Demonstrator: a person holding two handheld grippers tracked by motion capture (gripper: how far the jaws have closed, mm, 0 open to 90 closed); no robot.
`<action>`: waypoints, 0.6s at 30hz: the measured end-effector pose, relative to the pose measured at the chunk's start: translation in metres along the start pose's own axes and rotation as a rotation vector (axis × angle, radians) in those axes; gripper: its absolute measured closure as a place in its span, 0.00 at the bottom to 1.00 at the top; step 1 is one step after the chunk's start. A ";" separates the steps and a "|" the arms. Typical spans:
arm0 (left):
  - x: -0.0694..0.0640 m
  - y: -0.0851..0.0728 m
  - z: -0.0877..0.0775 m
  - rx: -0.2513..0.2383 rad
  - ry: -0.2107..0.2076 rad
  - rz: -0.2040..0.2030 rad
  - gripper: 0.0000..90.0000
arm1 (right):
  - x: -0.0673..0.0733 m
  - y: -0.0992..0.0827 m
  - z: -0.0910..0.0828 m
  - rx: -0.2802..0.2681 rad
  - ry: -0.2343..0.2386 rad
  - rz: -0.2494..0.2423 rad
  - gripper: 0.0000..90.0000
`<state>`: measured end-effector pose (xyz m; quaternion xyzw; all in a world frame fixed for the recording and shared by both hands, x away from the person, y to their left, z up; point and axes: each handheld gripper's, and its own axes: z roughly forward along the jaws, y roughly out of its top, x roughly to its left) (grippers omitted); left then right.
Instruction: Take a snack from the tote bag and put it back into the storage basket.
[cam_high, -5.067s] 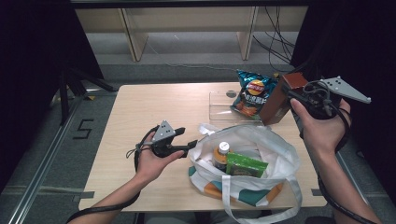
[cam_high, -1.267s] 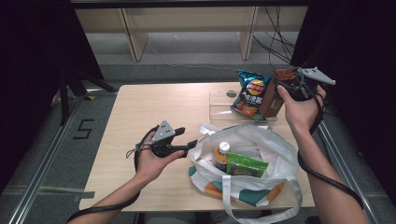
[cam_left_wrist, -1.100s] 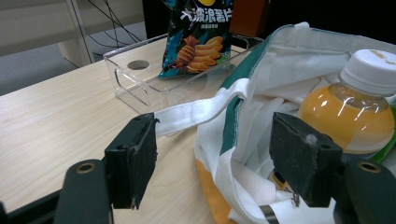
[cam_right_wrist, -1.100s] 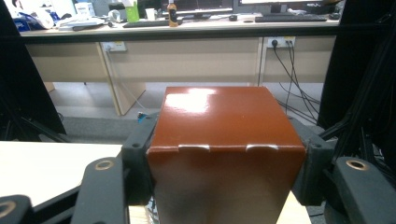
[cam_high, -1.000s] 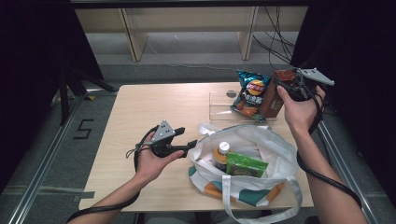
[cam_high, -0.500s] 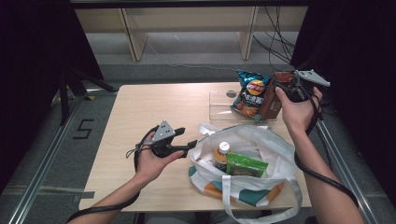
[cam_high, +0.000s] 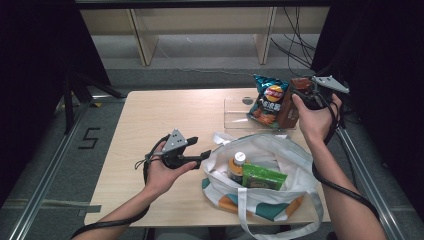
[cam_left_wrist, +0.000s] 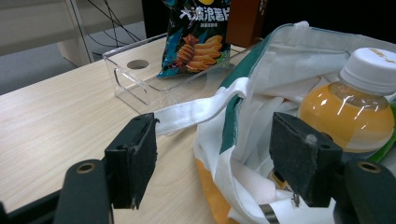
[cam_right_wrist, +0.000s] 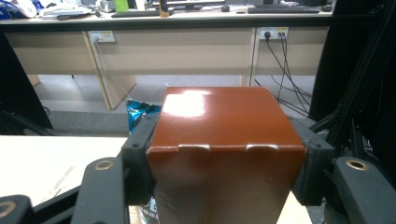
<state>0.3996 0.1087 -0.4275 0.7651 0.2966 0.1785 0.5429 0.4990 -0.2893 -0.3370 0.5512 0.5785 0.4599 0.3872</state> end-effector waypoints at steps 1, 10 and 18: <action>0.000 0.000 0.000 0.000 0.000 -0.001 0.35 | 0.000 0.000 0.000 0.001 0.000 -0.002 0.43; -0.001 0.000 0.000 0.001 0.000 -0.008 0.35 | -0.001 -0.001 0.003 -0.001 -0.005 -0.007 0.44; -0.001 0.000 0.000 0.002 0.000 -0.008 0.35 | -0.001 -0.006 0.006 0.015 -0.012 -0.007 0.43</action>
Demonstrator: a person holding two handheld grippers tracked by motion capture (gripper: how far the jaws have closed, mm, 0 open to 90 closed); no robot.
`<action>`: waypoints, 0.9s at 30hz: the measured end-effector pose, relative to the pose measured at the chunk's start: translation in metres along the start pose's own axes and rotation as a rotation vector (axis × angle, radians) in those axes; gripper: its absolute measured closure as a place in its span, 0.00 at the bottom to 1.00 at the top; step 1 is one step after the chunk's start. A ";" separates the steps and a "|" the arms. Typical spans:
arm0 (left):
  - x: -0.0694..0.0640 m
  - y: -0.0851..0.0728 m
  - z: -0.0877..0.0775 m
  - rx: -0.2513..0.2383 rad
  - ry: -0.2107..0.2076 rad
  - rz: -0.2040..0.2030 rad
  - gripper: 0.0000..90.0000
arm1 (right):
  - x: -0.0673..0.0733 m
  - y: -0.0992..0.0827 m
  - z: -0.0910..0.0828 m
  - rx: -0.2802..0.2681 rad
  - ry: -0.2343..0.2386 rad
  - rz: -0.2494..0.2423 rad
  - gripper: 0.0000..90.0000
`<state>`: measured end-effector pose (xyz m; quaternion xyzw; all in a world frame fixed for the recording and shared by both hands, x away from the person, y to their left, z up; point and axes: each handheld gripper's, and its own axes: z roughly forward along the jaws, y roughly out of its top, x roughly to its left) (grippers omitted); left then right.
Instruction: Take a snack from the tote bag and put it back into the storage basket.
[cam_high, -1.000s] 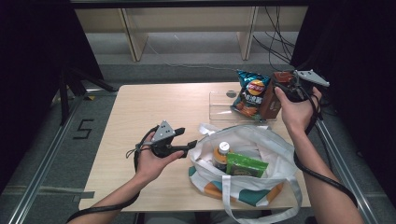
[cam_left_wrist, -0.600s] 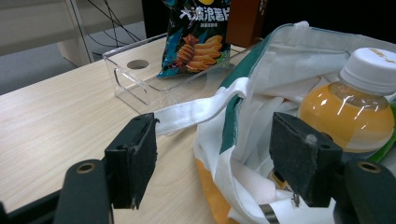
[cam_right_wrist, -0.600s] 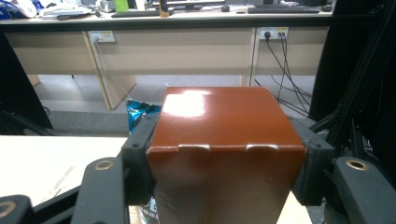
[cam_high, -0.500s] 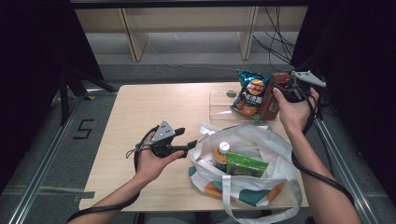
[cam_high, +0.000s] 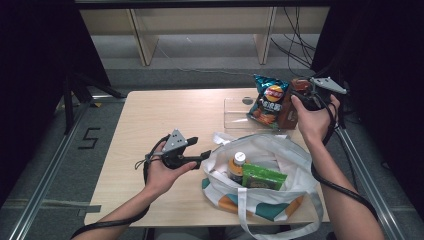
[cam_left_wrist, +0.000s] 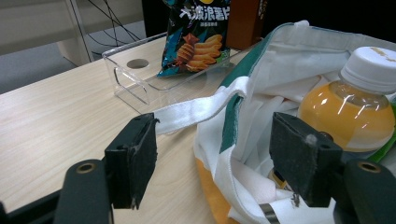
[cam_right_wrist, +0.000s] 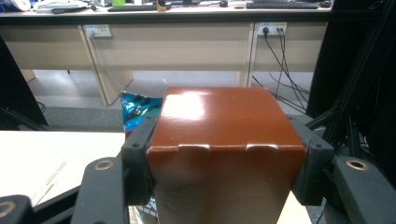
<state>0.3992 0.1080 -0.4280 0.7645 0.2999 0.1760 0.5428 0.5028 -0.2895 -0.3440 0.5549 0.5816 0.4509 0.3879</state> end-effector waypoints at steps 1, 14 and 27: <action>0.000 0.000 0.000 0.000 0.000 -0.001 0.35 | -0.001 -0.001 0.001 -0.005 0.000 -0.019 0.43; 0.001 0.000 0.000 -0.002 0.000 0.007 0.35 | -0.002 -0.006 0.005 0.015 -0.003 0.004 0.43; 0.001 0.000 0.000 -0.007 -0.003 0.003 0.35 | -0.004 -0.010 0.007 0.024 0.000 0.000 0.43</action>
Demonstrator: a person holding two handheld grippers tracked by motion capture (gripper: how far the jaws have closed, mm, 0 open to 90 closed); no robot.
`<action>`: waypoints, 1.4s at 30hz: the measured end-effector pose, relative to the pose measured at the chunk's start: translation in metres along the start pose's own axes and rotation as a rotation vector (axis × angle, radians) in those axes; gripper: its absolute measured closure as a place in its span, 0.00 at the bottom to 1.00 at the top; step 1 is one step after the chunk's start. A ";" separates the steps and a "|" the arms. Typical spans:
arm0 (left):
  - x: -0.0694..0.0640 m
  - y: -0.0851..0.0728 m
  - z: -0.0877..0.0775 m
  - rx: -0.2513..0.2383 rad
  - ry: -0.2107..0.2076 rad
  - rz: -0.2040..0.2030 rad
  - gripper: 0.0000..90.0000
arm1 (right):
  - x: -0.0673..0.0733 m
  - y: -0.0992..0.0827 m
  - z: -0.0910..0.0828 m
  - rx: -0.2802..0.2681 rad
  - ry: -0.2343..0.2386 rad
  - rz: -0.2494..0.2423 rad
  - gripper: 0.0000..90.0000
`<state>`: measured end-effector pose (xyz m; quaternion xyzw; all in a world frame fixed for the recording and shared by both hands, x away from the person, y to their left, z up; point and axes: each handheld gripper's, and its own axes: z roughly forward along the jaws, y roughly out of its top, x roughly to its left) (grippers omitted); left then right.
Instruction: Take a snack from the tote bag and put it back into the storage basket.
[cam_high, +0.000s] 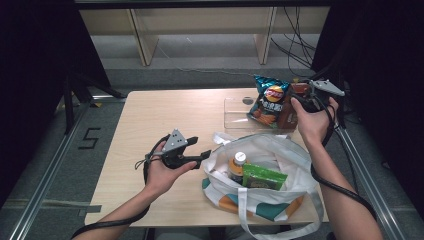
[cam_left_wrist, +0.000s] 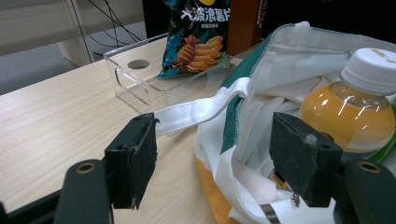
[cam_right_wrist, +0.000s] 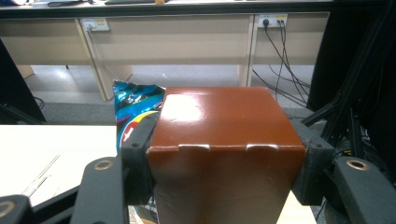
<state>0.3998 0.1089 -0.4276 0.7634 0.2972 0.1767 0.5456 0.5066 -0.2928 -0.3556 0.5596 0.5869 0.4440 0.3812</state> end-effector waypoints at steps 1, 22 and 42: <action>0.000 0.000 0.000 0.000 0.000 0.000 0.35 | 0.000 0.000 0.000 0.000 0.000 0.000 0.43; 0.000 0.000 -0.001 0.004 0.007 -0.002 0.35 | 0.000 -0.010 0.007 0.027 0.002 -0.002 0.43; 0.000 0.000 0.000 0.006 0.005 0.006 0.35 | -0.002 -0.020 0.011 0.034 0.005 -0.004 0.43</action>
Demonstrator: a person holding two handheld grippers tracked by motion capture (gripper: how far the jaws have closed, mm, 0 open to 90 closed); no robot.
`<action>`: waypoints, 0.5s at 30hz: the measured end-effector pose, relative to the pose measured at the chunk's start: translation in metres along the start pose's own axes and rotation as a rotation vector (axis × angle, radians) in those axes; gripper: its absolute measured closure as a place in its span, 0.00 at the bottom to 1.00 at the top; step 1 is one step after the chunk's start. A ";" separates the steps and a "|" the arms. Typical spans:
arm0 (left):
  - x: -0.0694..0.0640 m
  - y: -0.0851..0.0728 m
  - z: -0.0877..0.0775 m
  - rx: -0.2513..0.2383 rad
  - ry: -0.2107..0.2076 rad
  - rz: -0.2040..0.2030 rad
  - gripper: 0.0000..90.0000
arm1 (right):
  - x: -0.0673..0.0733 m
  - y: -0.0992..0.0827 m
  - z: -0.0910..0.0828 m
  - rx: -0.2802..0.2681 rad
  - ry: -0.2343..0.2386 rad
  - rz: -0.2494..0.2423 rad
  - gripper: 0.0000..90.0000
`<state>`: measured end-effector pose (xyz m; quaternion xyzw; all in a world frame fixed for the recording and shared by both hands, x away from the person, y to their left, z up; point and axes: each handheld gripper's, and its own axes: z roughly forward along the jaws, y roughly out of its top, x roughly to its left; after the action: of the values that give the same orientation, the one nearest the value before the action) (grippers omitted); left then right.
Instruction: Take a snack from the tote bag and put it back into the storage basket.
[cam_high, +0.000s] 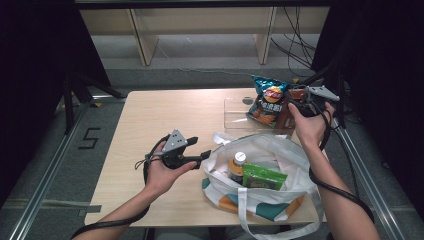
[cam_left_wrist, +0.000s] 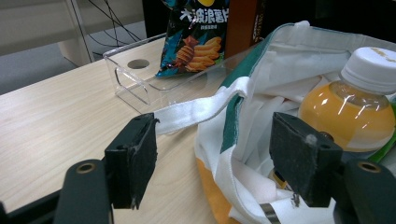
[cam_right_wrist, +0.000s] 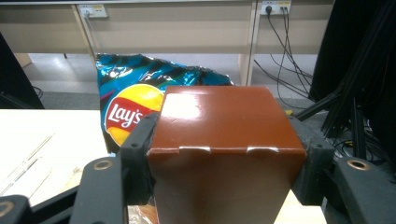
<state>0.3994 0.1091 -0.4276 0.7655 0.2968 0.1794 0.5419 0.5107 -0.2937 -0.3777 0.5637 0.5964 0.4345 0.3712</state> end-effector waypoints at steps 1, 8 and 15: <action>0.000 0.000 0.000 -0.001 0.000 0.000 0.35 | 0.000 -0.001 0.000 0.005 -0.004 0.001 0.43; 0.000 0.000 0.000 0.002 -0.001 0.002 0.35 | 0.000 -0.005 0.000 0.028 -0.001 0.021 0.43; 0.000 0.000 0.000 -0.001 0.002 -0.003 0.35 | -0.001 -0.012 0.002 0.039 0.003 0.016 0.43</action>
<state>0.3995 0.1094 -0.4276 0.7647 0.2985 0.1792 0.5422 0.5090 -0.2940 -0.3895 0.5748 0.6008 0.4268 0.3556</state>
